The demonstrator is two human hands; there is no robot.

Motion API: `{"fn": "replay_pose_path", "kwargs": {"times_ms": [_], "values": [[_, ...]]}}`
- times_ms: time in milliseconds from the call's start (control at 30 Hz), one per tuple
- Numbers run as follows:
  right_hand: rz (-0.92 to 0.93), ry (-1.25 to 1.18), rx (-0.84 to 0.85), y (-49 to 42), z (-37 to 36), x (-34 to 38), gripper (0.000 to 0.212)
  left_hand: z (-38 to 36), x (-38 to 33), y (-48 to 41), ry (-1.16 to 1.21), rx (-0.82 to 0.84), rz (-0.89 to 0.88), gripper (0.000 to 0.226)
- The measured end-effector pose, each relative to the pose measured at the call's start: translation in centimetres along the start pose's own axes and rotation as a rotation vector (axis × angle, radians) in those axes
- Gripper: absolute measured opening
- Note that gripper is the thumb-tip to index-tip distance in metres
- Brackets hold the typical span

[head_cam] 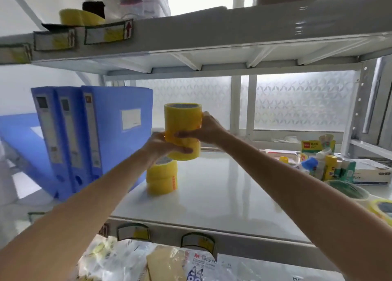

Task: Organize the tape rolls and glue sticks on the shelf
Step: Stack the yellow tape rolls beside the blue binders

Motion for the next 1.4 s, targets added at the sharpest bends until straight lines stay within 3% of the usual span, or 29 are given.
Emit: {"fn": "replay_pose_path", "kwargs": {"times_ms": [133,367,500,633,700,767,833,900,1000,1233,1400], "values": [[-0.013,-0.006,0.046,-2.9,-4.4,2.7,0.106,4.0,1.9,-2.1,-0.036,-0.064,0.053,0.070],[-0.097,-0.069,0.092,-3.4,-9.5,0.1,0.117,3.8,7.1,-3.7,-0.060,-0.031,0.141,0.093],[-0.125,-0.104,0.083,-1.9,-9.6,0.2,0.089,3.4,7.6,-3.7,-0.074,-0.002,0.118,0.098],[-0.138,-0.085,0.107,-0.9,-8.9,0.9,0.085,3.4,7.2,-2.4,-0.316,0.053,0.160,0.073],[-0.141,-0.039,0.161,-0.2,-8.3,0.8,0.062,3.3,6.2,-1.2,-0.434,0.101,0.145,0.064],[-0.146,0.028,0.200,1.7,-6.7,0.7,0.048,3.4,5.2,0.3,-0.634,0.175,0.144,0.074],[-0.165,0.128,0.210,3.8,-4.9,-0.5,0.060,2.8,4.7,1.8,-0.891,0.277,0.163,0.081],[-0.179,0.236,0.261,6.7,-3.3,-2.6,0.065,1.1,4.2,3.4,-1.065,0.379,0.165,0.070],[-0.213,0.419,0.377,11.6,0.3,-6.5,0.054,-3.4,2.5,5.5,-1.204,0.455,0.041,0.042],[-0.280,0.705,0.353,20.0,17.1,-11.3,0.034,-17.3,-4.0,9.8,-1.121,0.569,-0.276,0.049],[-0.403,0.873,0.235,23.8,28.1,-14.5,0.038,-26.9,-10.1,14.5,-0.970,0.536,-0.564,0.053]]}}
Point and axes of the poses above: each hand's wrist, its own y-axis away from the middle knuckle, its own z-axis out of the back of the hand, x = y × z, the point moved 7 cm from there along -y, towards the middle knuckle, and after that the axes turned 7 degrees about -x, right-handed, at the moved point
